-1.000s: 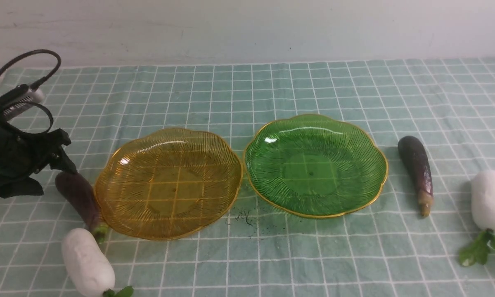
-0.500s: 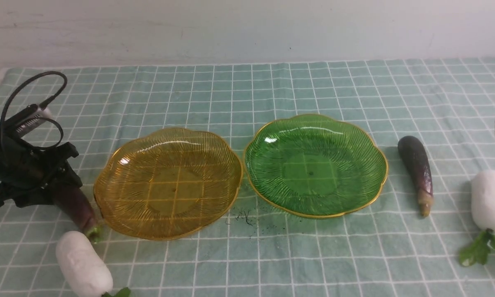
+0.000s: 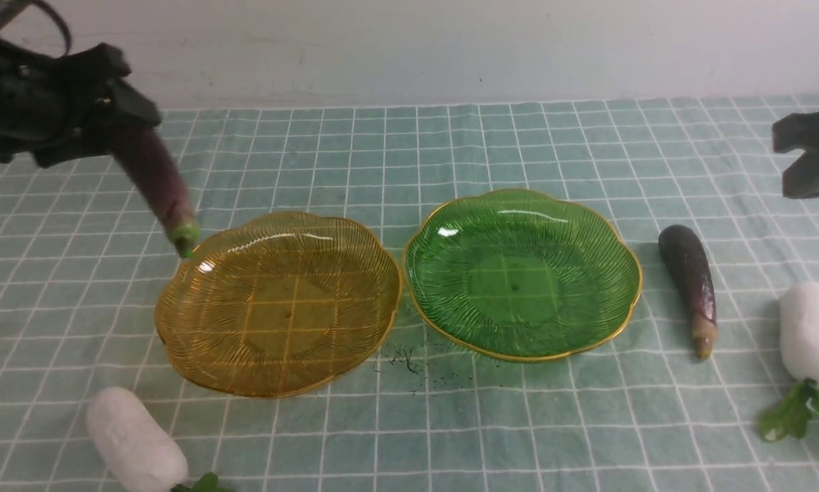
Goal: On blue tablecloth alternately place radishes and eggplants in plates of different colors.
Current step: 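Pick up the eggplant and place it in the yellow plate, then pick up the eggplant and place it on the yellow plate with the right gripper, then pick up the white radish and place it on the plate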
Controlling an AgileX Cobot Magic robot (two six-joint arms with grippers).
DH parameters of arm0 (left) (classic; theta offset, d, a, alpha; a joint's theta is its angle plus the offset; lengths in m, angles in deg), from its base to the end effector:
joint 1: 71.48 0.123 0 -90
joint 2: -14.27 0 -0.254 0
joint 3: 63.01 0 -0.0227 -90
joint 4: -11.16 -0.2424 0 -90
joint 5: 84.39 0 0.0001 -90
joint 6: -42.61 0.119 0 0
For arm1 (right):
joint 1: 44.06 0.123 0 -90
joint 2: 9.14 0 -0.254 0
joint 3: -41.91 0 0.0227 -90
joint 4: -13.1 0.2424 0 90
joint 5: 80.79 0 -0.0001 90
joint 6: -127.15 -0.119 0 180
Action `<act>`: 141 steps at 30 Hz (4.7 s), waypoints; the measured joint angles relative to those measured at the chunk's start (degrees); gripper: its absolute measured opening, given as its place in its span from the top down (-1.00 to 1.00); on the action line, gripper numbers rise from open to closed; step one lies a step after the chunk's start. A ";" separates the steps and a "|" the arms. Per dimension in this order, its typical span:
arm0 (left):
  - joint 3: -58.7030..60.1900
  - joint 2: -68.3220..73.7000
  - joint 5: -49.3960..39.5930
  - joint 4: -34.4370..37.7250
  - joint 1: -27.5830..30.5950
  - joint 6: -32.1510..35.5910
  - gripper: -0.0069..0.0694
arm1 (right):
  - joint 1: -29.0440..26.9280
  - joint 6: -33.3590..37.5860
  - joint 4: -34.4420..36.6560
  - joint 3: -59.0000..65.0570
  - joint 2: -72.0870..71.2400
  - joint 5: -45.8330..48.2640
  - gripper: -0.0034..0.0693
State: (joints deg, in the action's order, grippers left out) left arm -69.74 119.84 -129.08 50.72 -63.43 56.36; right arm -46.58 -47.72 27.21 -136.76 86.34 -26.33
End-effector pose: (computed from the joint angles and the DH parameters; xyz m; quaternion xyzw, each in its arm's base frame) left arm 0.3885 0.0011 0.2761 -0.1094 0.9003 -0.2402 0.3461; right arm 0.3258 0.0093 0.2681 0.0225 0.9622 0.0978 0.2533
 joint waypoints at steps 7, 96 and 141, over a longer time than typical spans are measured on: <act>0.00 6.64 0.00 -2.29 -10.82 4.46 -0.27 | 0.02 1.23 -0.53 -6.79 16.43 -2.85 -0.02; 37.17 -13.65 -0.97 -33.57 -7.48 -30.97 -0.32 | 24.92 -10.85 -21.88 -23.20 -6.92 18.48 0.94; -37.08 35.55 -11.88 -17.75 -34.44 -15.52 -0.67 | -14.80 -0.63 2.70 4.03 21.00 0.98 -0.91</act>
State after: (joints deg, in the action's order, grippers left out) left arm -106.82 155.39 -140.96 32.98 -97.87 40.84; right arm -61.38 -48.35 29.91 -132.73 107.34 -25.35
